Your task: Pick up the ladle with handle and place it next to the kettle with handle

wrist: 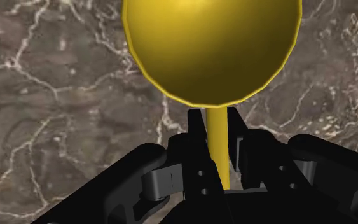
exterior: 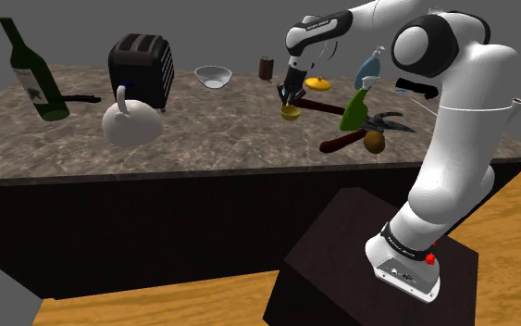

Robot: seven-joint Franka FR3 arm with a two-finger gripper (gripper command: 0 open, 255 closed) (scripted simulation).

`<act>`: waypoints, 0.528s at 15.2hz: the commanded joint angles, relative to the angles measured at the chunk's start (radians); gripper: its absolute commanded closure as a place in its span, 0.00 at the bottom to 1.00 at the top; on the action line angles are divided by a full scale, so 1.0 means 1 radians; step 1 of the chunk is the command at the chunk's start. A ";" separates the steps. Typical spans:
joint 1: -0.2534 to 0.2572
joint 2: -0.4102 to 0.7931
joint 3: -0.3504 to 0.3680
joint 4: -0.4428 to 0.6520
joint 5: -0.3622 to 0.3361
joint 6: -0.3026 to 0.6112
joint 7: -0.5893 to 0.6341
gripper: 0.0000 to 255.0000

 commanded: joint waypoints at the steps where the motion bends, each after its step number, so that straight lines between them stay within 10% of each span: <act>1: 0.000 -0.010 -0.001 0.010 -0.003 -0.020 0.004 1.00; 8: -0.001 -0.035 -0.004 0.068 -0.013 -0.102 0.021 1.00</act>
